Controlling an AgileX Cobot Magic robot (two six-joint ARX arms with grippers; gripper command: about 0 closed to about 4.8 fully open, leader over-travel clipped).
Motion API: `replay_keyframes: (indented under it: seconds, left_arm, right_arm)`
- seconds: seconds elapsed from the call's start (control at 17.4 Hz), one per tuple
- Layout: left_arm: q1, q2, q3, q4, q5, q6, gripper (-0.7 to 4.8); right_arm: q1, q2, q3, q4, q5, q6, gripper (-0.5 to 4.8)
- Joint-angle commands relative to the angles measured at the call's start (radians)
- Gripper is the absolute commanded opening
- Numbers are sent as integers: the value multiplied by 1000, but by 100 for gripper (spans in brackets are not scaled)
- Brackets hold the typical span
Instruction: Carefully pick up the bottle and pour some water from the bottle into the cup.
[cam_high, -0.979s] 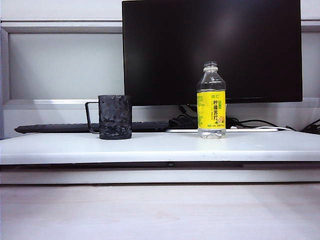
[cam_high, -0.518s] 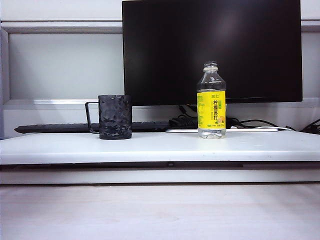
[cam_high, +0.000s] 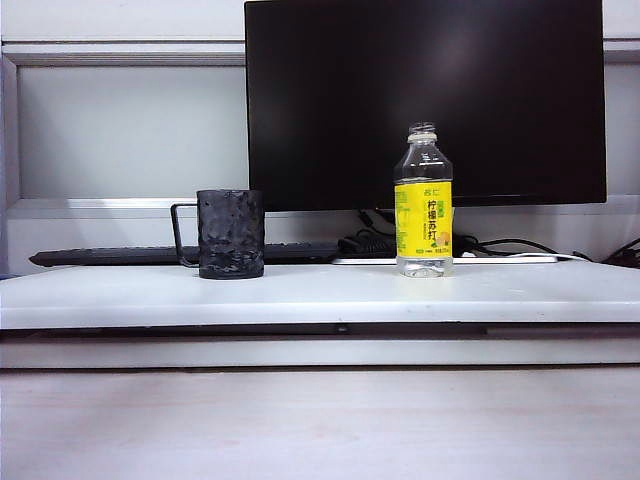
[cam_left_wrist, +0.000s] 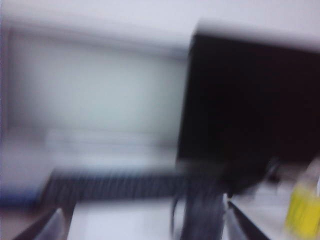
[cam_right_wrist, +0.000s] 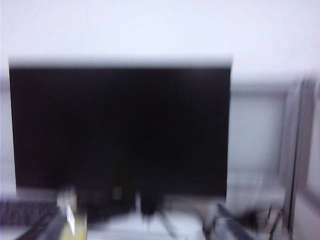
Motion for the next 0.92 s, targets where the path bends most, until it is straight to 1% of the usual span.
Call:
replay_keyframes:
  seconds: [0.06,0.12,0.17,0.23,0.35,0.4,0.52,0.58,0.69,0.75,0.81,0.86,0.92]
  left_arm:
    - [2,36,132,13,10,10,479]
    - [2,76,175,13,16,11,479]
    - [2,132,216,13,45,10,479]
    - [2,242,277,14,66,8,479]
    - [1,420,351,17,145,-47,479]
    - [1,479,372,18,194,-67,479]
    - [-1,588,398,27,294,-85,479]
    - [-16,653,401,62,330,-95,479]
    - [-75,743,402,114,326,-92,479]
    - [-96,775,402,134,323,-90,479]
    - [-124,826,402,154,319,-90,479]
    - [-150,881,402,176,311,-91,479]
    - [-169,914,402,185,299,-91,479]
  right_arm:
    - [1,116,151,22,-9,-6,391]
    - [0,183,202,53,-47,-6,391]
    - [1,266,250,86,-89,-6,391]
    - [1,398,322,93,-141,-4,391]
    - [2,558,409,95,-230,59,391]
    - [2,606,428,115,-272,63,390]
    - [2,701,440,169,-329,61,368]
    - [2,768,443,198,-377,61,366]
    - [2,871,444,206,-444,61,369]
    - [2,917,444,209,-473,60,389]
    - [5,977,444,212,-484,61,446]
    - [22,1033,444,213,-470,60,479]
    - [32,1067,444,214,-470,55,479]
